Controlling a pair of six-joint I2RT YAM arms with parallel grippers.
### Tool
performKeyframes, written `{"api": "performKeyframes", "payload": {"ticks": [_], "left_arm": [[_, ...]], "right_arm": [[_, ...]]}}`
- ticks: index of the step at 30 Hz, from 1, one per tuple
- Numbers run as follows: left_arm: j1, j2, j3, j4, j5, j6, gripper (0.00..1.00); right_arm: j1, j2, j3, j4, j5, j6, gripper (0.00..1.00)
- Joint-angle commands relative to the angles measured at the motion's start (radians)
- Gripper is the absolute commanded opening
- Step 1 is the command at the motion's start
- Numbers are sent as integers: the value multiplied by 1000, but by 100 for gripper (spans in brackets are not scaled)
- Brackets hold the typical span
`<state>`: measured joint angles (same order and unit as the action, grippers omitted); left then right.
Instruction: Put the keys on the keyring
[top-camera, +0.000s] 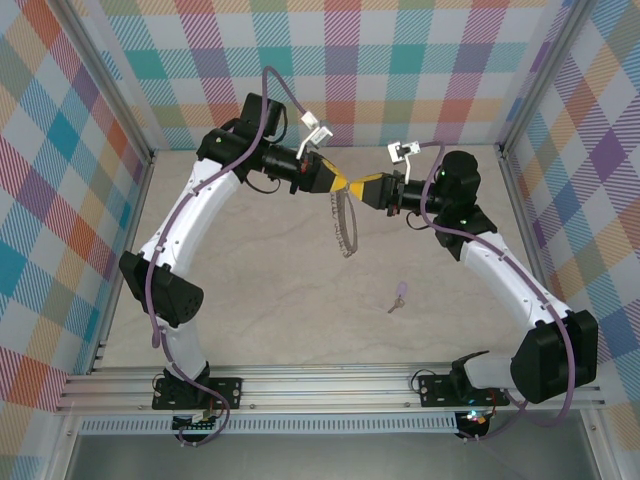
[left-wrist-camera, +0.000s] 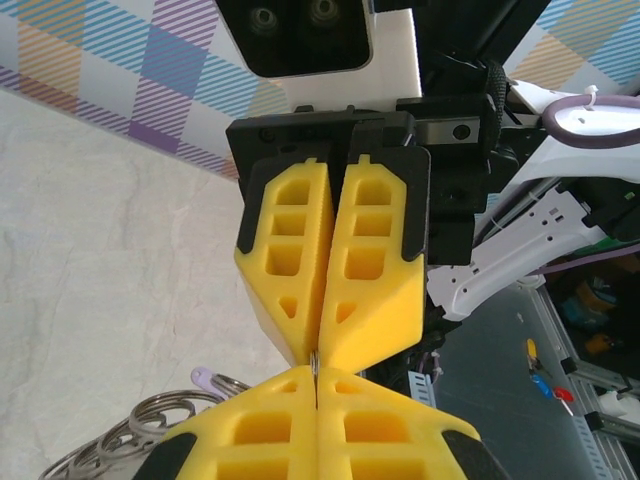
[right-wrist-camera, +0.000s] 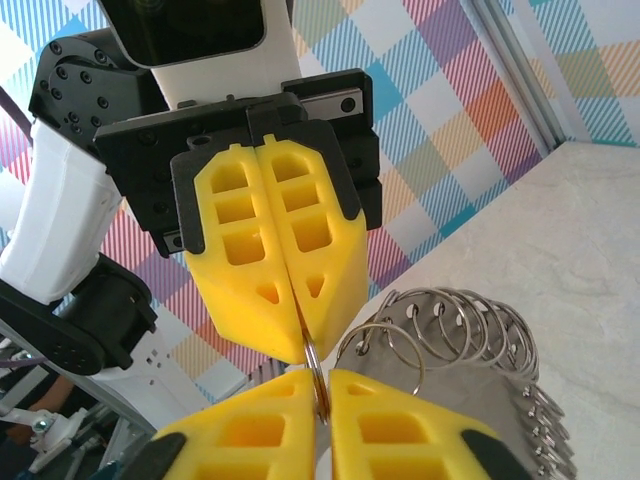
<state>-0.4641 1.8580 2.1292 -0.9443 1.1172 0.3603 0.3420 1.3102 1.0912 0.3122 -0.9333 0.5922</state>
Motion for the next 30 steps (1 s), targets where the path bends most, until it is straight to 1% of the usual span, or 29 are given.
{"api": "performKeyframes", "payload": {"ticks": [1,3,6,9,11,14,15,20,22,25,30], "left_arm": [[-8,10,37,-16,40,24,0],[-8,10,37,-17,40,22,0],[-9,10,35,5,20,-12,0],[-8,-6,16,68,-43,-81,16],[-2,-33,-16,131,-80,-133,31],[12,-88,-89,248,-136,-221,44],[16,-112,-120,299,-162,-257,46],[36,-223,-297,512,-297,-408,49],[46,-276,-398,635,-340,-489,49],[50,-331,-523,806,-367,-589,49],[51,-375,-656,991,-378,-740,48]], "right_arm": [[12,1,44,31,-7,-5,4],[12,1,40,42,-6,1,0],[10,-3,27,59,19,4,0],[10,-18,5,64,65,-12,0],[7,-25,-10,75,91,-14,0],[2,-31,-29,104,115,-7,0],[2,-34,-33,113,120,-3,0],[-1,-42,-68,223,154,44,0],[0,-43,-89,298,169,79,0],[0,-35,-122,425,198,133,0],[1,-6,-158,603,255,225,0]]}}
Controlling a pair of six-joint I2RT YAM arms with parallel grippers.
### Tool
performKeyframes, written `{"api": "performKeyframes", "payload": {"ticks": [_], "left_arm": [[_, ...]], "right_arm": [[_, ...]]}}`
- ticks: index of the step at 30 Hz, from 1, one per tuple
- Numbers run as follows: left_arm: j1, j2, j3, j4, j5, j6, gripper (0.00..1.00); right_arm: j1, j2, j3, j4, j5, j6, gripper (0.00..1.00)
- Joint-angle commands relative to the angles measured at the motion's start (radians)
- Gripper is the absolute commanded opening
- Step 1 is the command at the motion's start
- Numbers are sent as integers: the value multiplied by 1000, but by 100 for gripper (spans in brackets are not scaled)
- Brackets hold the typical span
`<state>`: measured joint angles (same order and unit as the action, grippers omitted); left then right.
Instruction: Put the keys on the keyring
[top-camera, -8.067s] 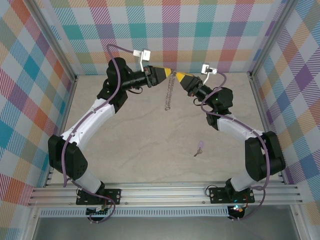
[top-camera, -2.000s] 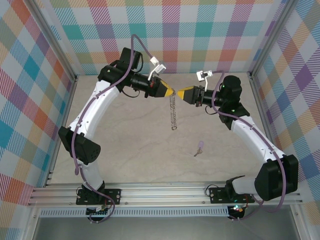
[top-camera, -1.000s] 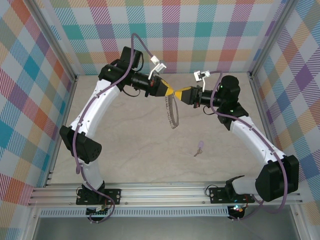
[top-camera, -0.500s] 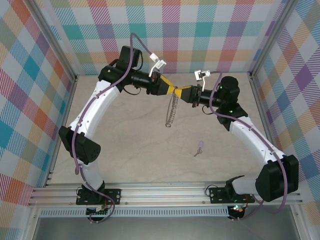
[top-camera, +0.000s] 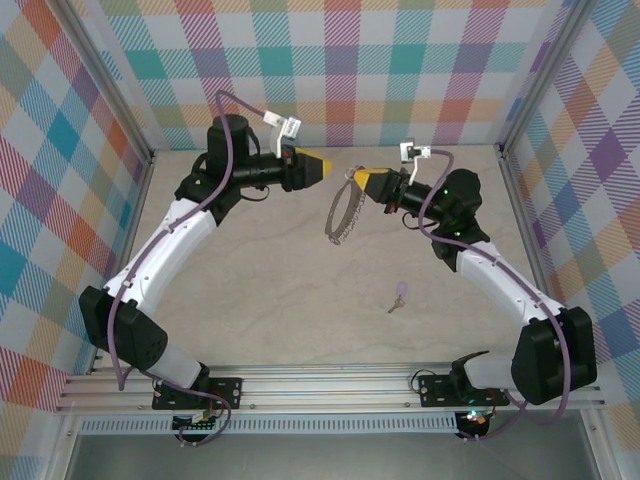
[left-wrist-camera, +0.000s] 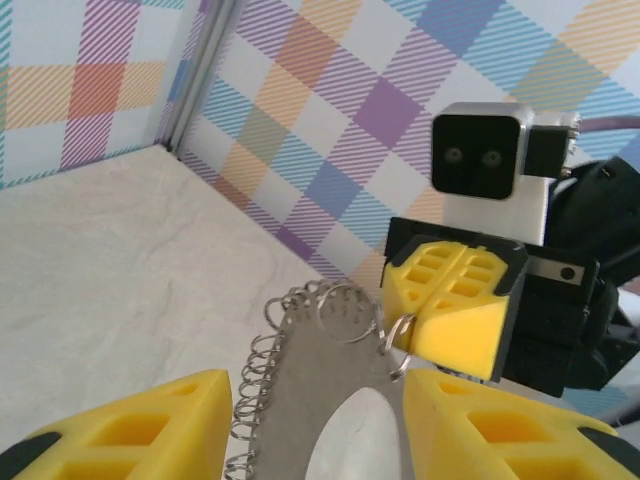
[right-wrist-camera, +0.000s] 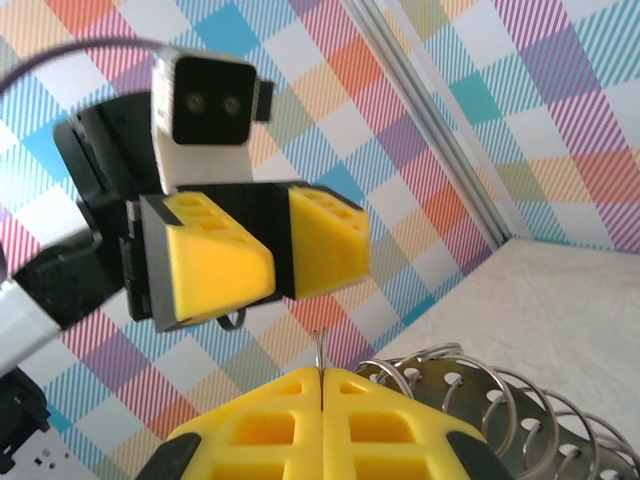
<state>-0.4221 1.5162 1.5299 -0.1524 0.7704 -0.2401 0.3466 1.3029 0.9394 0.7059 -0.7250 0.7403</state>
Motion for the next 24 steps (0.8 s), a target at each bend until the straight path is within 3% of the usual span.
{"api": "performKeyframes", "payload": {"ticks": [1,8,24], "left_arm": [[6,-43,-89,247,-36,-168,48],[-18,-42,-152,355,-31,-238,43],[-78,-29,-172,522,-1,-310,42]], "right_arm": [[-3,12,-9,242,56,96,0],[5,72,5,389,87,197,0],[38,93,24,408,127,203,0]]}}
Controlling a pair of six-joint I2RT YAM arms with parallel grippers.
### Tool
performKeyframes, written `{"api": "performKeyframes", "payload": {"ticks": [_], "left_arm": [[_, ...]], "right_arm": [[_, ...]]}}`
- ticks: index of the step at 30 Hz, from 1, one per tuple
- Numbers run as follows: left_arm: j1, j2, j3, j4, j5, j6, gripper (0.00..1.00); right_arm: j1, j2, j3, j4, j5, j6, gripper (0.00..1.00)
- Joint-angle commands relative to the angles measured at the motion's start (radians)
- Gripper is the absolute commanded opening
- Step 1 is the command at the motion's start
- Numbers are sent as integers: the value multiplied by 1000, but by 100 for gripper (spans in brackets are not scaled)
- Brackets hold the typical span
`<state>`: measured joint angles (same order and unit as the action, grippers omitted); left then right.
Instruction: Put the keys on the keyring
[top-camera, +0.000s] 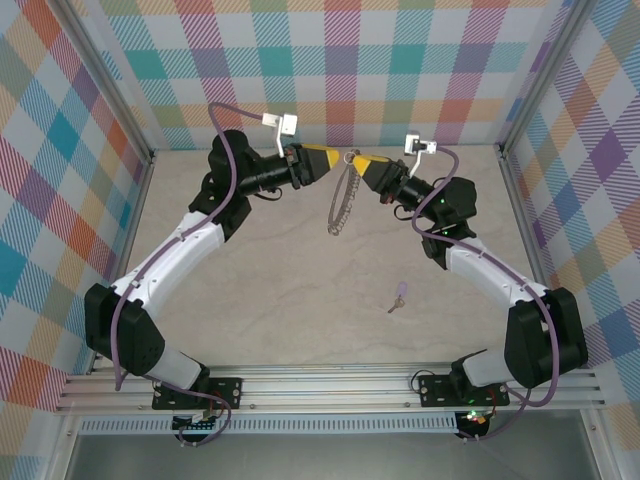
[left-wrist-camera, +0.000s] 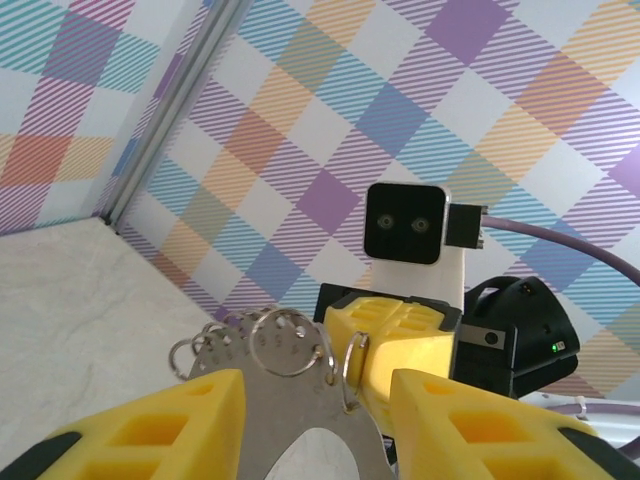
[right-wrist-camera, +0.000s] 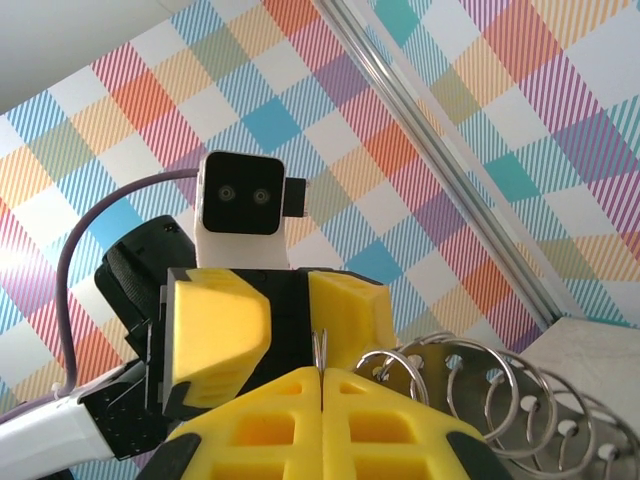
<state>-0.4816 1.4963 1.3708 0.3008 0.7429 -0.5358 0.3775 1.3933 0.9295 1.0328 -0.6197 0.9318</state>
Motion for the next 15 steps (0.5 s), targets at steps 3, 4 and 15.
{"api": "performKeyframes", "payload": {"ticks": [3,4,15], "left_arm": [[-23,-8,-13,71,29,-12,41],[-24,-7,-12,71,32,-11,41],[-41,16,11,69,44,-8,41]], "right_arm": [[9,6,35,88,21,21,0],[9,7,35,94,20,25,0],[12,16,37,122,16,56,0]]}}
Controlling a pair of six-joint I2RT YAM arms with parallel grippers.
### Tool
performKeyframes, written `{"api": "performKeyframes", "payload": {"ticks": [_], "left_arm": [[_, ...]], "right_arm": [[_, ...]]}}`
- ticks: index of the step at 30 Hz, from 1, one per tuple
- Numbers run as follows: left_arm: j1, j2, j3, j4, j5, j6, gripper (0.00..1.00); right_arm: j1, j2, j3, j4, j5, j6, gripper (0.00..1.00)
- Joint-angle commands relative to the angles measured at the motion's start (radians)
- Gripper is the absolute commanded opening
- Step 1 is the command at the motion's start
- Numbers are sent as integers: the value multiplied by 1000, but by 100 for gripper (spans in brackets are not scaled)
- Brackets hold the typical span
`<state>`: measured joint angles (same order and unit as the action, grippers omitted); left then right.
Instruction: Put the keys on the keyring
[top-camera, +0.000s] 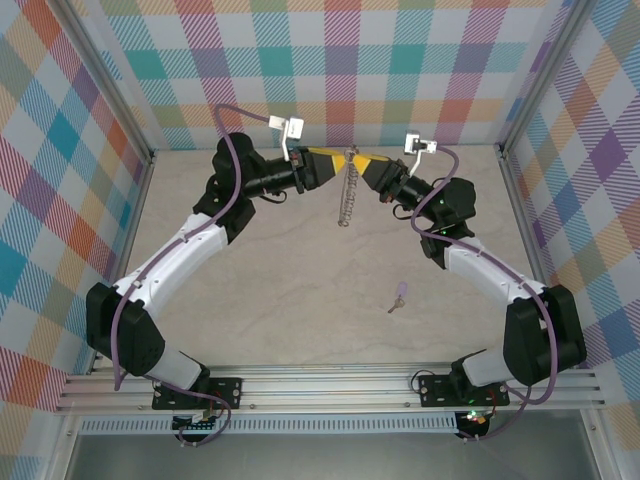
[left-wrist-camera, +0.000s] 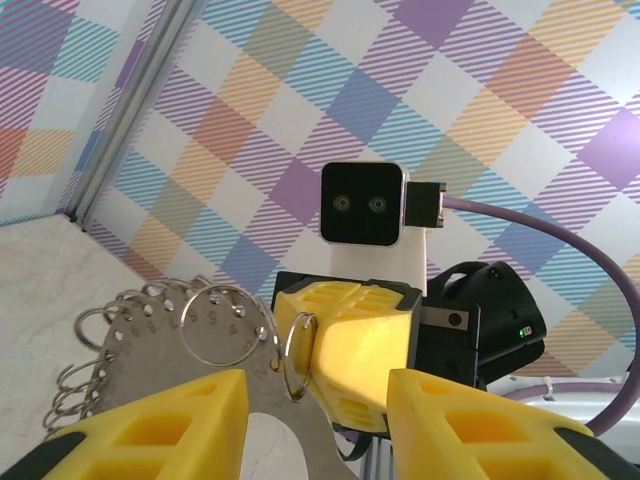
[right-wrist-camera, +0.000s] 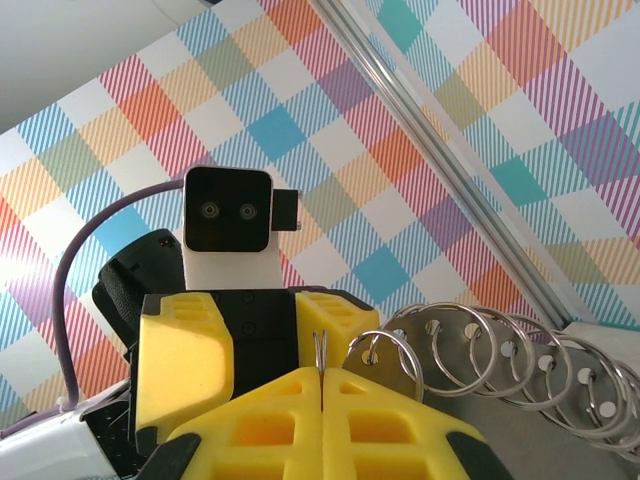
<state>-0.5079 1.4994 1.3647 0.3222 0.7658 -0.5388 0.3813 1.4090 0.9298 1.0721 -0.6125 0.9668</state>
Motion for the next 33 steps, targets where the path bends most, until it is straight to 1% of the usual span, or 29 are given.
{"api": "performKeyframes", "payload": {"ticks": [1,4,10,15,17,21,27,31,33], "left_arm": [[-16,16,18,48,22,-6,40],[-21,18,23,46,25,-1,38],[-27,20,28,44,25,5,30],[-30,25,33,45,16,8,29],[-31,30,38,44,21,8,26],[-33,33,39,50,19,8,23],[-33,24,34,48,8,16,21],[-34,16,30,41,-6,29,26],[-34,12,29,40,-7,33,26]], "right_arm": [[8,2,37,85,9,23,0],[10,4,38,86,8,26,0],[11,5,37,86,5,26,0],[12,7,35,85,6,27,0],[12,7,35,84,5,27,0],[13,4,33,80,4,25,0],[13,5,31,78,5,22,0],[13,4,29,75,5,21,0],[12,1,29,71,6,17,0]]}}
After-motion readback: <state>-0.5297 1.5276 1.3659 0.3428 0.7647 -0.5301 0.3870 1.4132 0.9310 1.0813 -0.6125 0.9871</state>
